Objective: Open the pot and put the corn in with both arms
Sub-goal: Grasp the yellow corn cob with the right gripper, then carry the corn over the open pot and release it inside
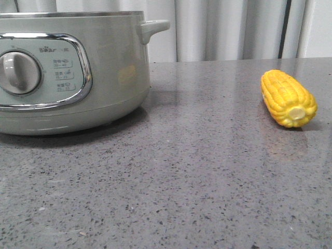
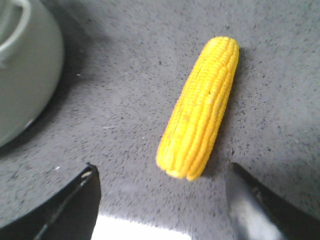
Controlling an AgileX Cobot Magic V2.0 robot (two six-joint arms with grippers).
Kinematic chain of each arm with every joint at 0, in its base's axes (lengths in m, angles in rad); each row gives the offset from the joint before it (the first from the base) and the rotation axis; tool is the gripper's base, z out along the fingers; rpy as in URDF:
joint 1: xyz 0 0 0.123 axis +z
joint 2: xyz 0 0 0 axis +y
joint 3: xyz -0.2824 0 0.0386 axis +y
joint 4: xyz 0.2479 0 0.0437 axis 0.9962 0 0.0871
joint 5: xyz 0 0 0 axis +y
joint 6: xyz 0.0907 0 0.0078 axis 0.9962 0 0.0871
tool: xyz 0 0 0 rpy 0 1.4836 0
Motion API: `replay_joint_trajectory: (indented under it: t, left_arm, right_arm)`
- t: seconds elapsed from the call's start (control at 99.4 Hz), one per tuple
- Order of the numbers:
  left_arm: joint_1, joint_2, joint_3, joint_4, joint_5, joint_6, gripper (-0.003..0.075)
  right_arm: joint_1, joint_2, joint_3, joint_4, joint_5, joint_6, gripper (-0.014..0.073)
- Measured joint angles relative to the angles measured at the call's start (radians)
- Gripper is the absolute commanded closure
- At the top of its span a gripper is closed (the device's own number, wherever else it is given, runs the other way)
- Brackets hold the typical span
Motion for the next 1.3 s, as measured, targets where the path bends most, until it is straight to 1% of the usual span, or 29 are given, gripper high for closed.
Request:
replay_joint_trajectory:
  t: [0.111, 0.312, 0.382, 0.453, 0.493, 0.603, 0.674, 0.784, 0.855, 0.976, 1.157, 1.237, 1.297]
  left_arm:
    - [-0.025, -0.149, -0.002, -0.002, 0.043, 0.0, 0.026]
    - [-0.04, -0.333, -0.002, -0.002, 0.233, 0.0, 0.026]
    - [-0.04, -0.37, -0.002, -0.002, 0.278, 0.0, 0.026]
    - [-0.04, -0.392, -0.002, -0.002, 0.307, 0.0, 0.026]
    - [-0.04, -0.397, -0.002, -0.002, 0.314, 0.0, 0.026]
    - [-0.04, -0.4, -0.002, -0.002, 0.331, 0.0, 0.026]
    - [-0.04, -0.4, -0.002, -0.002, 0.335, 0.0, 0.026]
    - [-0.04, -0.4, -0.002, -0.002, 0.335, 0.0, 0.026]
    - [-0.04, -0.4, -0.002, -0.006, 0.337, 0.0, 0.026]
    - [-0.04, -0.4, -0.002, -0.009, 0.342, 0.0, 0.026]
    - [-0.04, -0.4, -0.002, -0.011, 0.344, 0.0, 0.0268]
    - [-0.04, -0.4, -0.002, -0.011, 0.344, 0.0, 0.0317]
    - [-0.042, -0.4, -0.004, -0.011, 0.35, 0.0, 0.0376]
  right_arm:
    - [0.0, 0.155, -0.057, 0.0, 0.0, 0.0, 0.0136]
    - [0.0, 0.367, -0.098, -0.002, -0.038, 0.0, 0.0144]
    - [0.0, 0.421, -0.098, -0.005, -0.047, 0.0, 0.0205]
    - [0.0, 0.46, -0.098, -0.006, -0.054, -0.002, 0.0311]
    - [0.0, 0.473, -0.098, -0.006, -0.056, -0.002, 0.0393]
    - [0.0, 0.476, -0.105, -0.002, -0.064, -0.002, 0.054]
    - [0.0, 0.473, -0.107, 0.009, -0.076, -0.002, 0.0587]
    - [0.019, 0.435, -0.141, 0.045, -0.102, -0.002, 0.0594]
    - [0.06, 0.394, -0.195, 0.06, -0.127, -0.007, 0.0594]
    - [0.173, 0.353, -0.329, 0.079, -0.163, -0.014, 0.0594]
    - [0.373, 0.398, -0.52, 0.088, -0.217, -0.031, 0.0594]
    - [0.448, 0.451, -0.581, 0.09, -0.232, -0.043, 0.0594]
    - [0.483, 0.505, -0.624, 0.092, -0.239, -0.049, 0.0594]
